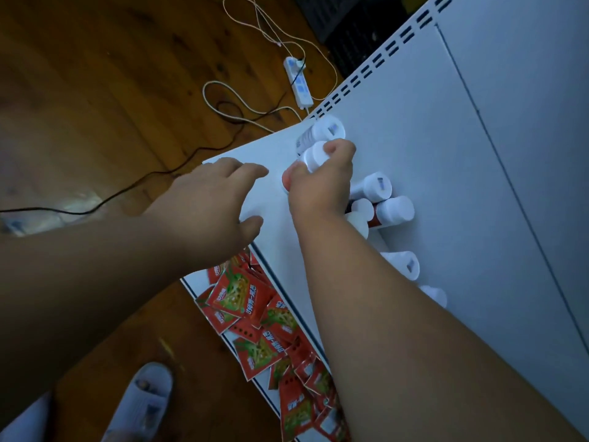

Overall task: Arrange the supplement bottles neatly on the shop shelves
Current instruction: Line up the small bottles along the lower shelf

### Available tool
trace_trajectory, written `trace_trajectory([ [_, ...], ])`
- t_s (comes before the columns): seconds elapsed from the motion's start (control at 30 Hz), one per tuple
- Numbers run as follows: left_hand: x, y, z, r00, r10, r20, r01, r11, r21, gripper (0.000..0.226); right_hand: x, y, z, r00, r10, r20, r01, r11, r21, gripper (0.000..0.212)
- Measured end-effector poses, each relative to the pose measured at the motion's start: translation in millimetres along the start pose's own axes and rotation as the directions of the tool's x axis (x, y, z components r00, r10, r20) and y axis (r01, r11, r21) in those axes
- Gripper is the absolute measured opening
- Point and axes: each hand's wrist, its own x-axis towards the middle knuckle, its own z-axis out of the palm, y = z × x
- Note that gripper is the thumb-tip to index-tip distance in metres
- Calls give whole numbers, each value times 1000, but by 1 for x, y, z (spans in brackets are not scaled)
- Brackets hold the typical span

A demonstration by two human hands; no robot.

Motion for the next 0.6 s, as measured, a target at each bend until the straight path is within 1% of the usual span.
trace_trajectory([
  [0.07,2,-6,1,999,-14,-33,11,997,-74,64,3,-2,5,999,-24,-42,26,999,47,40],
  [0.13,-1,-11,1,997,-49,-59,39,986,-164,64,-5,-4,7,999,-38,-13,40,988,150,36],
  [0.23,-23,-19,1,986,-153,-71,126,946,-298,70,-43,-5,5,983,-20,180,-29,964,266,33],
  [0.3,-46,-16,-8,976,-174,-135,111,918,-382,74,-70,-10,-10,951,20,308,-117,946,302,33],
  [0.33,-59,-10,-15,972,-172,-162,90,903,-420,75,-82,-13,-21,932,57,359,-184,926,331,32],
  [0.4,-94,6,-38,970,-184,-161,87,876,-475,74,-111,-22,-48,874,139,465,-354,838,415,31],
  [0.47,-135,22,-67,971,-220,-98,142,851,-505,71,-148,-39,-76,817,185,546,-490,722,489,34],
  [0.5,-154,29,-86,972,-222,-82,149,844,-516,72,-163,-52,-90,805,193,561,-520,683,512,37],
  [0.6,-183,57,-144,982,-166,-87,92,829,-551,66,-190,-101,-148,809,201,553,-547,602,581,49],
])
